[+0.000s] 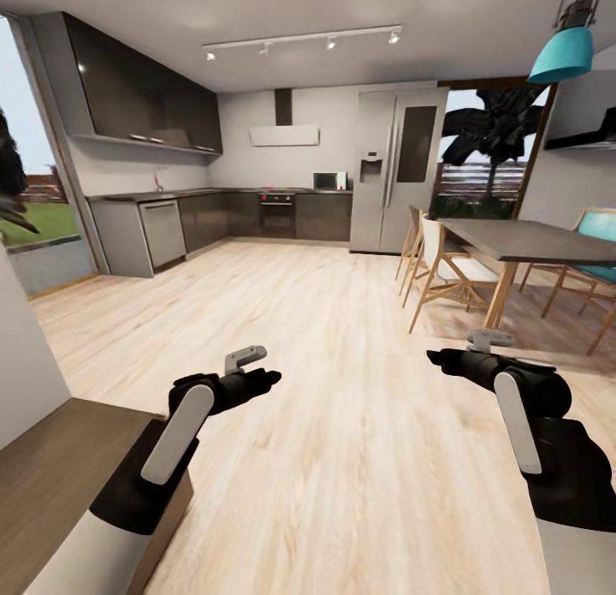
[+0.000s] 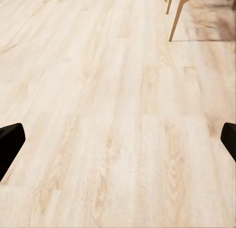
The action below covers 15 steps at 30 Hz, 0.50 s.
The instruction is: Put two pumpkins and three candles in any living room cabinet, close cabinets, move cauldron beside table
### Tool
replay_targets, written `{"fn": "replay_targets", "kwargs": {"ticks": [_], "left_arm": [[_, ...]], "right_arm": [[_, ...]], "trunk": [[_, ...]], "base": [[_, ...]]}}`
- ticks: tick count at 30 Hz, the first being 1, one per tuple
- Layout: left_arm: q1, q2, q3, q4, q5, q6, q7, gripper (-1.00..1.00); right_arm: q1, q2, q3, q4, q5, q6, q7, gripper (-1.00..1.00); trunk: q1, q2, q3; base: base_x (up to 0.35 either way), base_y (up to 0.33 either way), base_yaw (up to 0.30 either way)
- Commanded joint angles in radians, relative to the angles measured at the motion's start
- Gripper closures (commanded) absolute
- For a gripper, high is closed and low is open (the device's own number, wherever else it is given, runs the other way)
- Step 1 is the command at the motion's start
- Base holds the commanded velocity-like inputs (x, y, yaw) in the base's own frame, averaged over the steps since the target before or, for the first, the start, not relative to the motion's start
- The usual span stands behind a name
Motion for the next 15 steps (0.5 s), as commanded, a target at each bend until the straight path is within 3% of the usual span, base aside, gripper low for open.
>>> {"fn": "replay_targets", "kwargs": {"ticks": [1,6,15], "left_arm": [[-0.001,0.001,-0.002,0.000,0.010,0.000,0.010,-1.00],[-0.002,-0.005,-0.006,0.028,0.008,-0.003,0.014,-1.00],[0.020,-0.009,0.001,0.050,0.012,-0.006,0.049,-1.00]], "right_arm": [[-0.001,0.000,0.000,-0.001,-0.011,0.004,-0.010,-1.00],[-0.002,0.000,0.000,-0.001,-0.011,0.004,-0.010,-1.00],[-0.006,0.002,-0.001,-0.001,-0.011,0.004,-0.010,-1.00]], "trunk": [[0.000,0.000,-0.001],[0.000,0.000,-0.001],[0.000,0.000,-0.001]], "base": [[0.335,0.000,-0.276],[0.189,0.000,-0.276],[0.036,0.000,-0.276]]}}
